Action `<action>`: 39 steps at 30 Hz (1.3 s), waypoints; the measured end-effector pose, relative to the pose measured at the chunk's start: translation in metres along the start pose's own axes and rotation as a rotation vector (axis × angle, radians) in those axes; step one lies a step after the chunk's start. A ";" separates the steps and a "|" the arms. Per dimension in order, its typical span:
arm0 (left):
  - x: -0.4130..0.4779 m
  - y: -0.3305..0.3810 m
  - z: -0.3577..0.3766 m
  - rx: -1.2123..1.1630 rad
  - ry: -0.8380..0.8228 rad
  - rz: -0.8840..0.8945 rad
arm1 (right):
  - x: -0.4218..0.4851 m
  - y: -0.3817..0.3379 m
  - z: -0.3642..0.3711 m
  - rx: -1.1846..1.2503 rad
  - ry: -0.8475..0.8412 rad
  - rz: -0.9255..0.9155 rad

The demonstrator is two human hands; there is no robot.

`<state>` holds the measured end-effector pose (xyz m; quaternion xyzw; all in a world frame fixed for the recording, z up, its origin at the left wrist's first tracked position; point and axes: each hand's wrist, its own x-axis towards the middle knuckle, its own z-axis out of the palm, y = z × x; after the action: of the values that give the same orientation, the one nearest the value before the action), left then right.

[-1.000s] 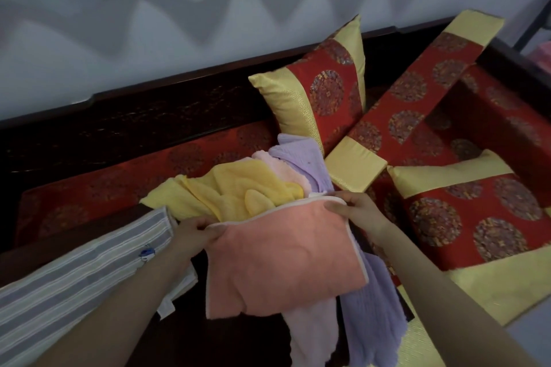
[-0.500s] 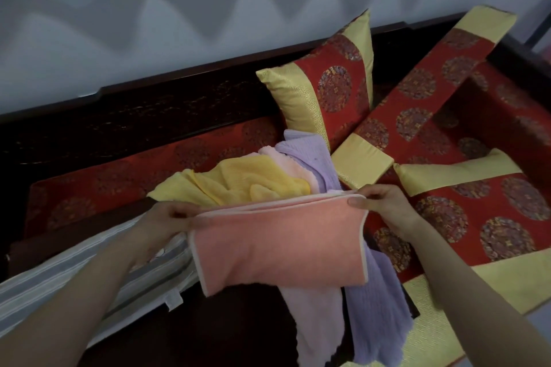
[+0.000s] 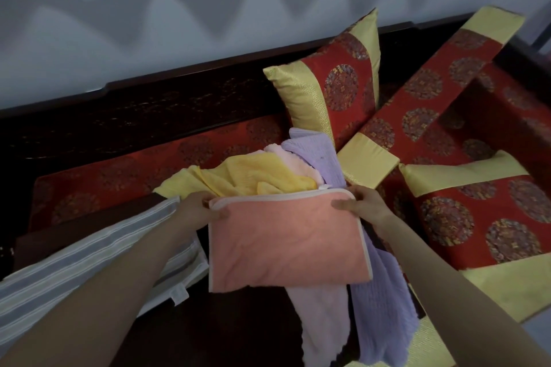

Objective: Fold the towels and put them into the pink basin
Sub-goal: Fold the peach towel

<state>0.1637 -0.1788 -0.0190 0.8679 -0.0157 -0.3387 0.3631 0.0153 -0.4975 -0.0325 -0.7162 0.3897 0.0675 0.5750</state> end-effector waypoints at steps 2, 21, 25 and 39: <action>0.001 0.003 -0.004 0.024 -0.034 0.017 | -0.001 0.000 0.000 -0.033 0.056 -0.071; -0.183 -0.059 -0.110 -0.494 0.312 0.354 | -0.140 -0.120 0.044 0.175 -0.337 -0.406; -0.219 -0.100 -0.148 -0.572 0.482 0.278 | -0.144 -0.150 0.108 0.115 -0.522 -0.355; -0.131 -0.257 -0.182 -0.595 0.691 -0.255 | -0.073 -0.103 0.318 -0.169 -0.232 -0.176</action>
<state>0.1156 0.1589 -0.0155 0.7831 0.3103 -0.0619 0.5355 0.1422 -0.1799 -0.0186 -0.7809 0.2494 0.1317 0.5573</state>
